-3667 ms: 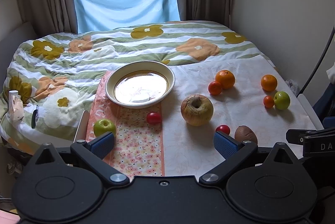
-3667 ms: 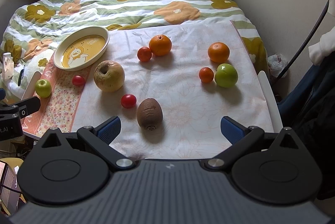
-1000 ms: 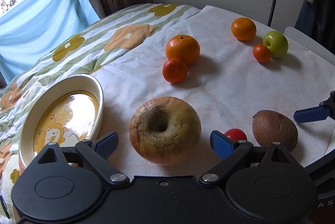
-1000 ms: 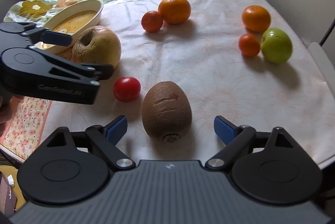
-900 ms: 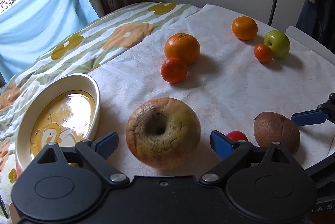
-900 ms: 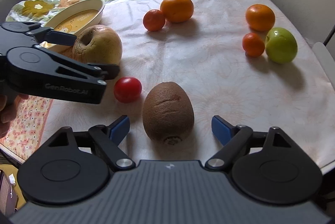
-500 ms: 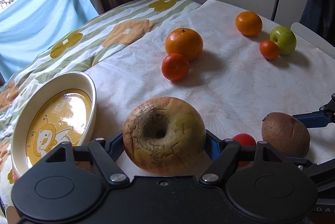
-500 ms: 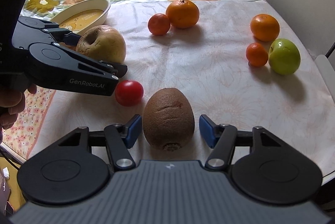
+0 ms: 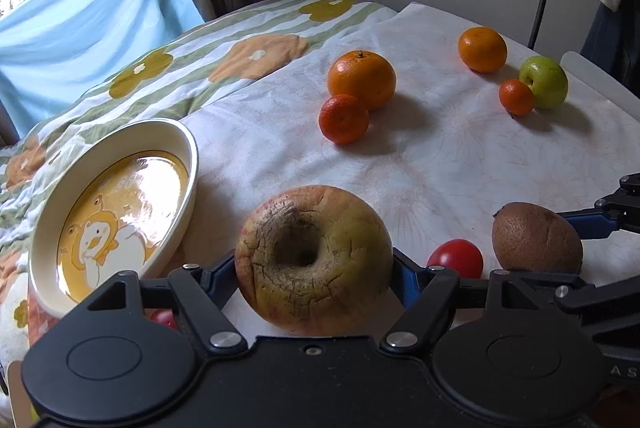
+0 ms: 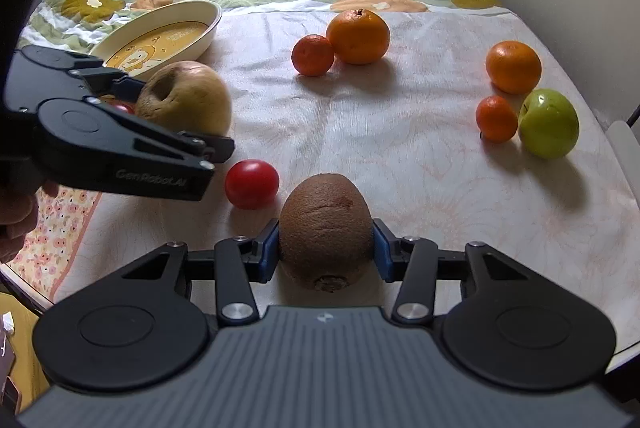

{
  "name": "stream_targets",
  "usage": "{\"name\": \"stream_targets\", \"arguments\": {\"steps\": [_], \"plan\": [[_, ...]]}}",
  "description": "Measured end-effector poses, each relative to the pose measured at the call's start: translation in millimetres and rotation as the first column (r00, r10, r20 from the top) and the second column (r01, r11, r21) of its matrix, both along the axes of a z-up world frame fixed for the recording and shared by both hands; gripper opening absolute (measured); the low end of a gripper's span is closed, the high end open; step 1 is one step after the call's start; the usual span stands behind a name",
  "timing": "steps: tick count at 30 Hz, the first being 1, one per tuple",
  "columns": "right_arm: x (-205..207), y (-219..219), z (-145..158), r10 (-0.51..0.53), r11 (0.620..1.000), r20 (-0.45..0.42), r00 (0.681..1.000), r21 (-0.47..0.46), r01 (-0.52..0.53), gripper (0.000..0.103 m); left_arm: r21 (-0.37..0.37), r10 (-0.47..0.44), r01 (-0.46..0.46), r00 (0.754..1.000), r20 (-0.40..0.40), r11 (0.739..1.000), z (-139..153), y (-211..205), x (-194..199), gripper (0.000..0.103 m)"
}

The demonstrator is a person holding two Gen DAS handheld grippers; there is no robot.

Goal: Organize fruits
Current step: 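Grasp the brown kiwi with the right tool while the left tool grasps the large apple, then carry the kiwi and apple to the white bowl with both tools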

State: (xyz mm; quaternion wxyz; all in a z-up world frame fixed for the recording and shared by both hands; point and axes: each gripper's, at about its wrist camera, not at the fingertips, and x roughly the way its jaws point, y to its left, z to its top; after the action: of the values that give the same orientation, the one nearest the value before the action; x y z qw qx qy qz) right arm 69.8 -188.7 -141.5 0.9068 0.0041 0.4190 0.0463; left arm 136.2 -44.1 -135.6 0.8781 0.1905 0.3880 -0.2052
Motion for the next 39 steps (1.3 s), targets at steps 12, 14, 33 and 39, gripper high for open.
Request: {"name": "stream_targets", "arguments": {"steps": [12, 14, 33, 39], "plan": [[7.7, -11.1, 28.5, 0.050, 0.999, 0.034, 0.998, -0.004, -0.050, 0.060, -0.081, 0.140, -0.137, 0.989, 0.037, 0.987, 36.9, 12.6, -20.4, 0.079], [10.0, -11.9, 37.7, 0.065, 0.998, 0.043, 0.997, -0.005, -0.065, 0.061, -0.093, 0.169, -0.164, 0.985, 0.047, 0.982, 46.6, 14.5, -22.9, 0.079], [101.2, 27.9, 129.4, 0.303, 0.953, 0.138, 0.943, -0.019, -0.304, 0.060, -0.170, 0.464, -0.441, 0.877, 0.128, 0.881, 121.5, 70.7, 11.2, 0.079], [149.6, 66.5, 128.6, 0.338, 0.939, 0.124, 0.933, 0.021, -0.343, 0.060, -0.145, 0.483, -0.466, 0.866, 0.126, 0.873, 115.0, 100.5, 47.6, 0.079]]}}
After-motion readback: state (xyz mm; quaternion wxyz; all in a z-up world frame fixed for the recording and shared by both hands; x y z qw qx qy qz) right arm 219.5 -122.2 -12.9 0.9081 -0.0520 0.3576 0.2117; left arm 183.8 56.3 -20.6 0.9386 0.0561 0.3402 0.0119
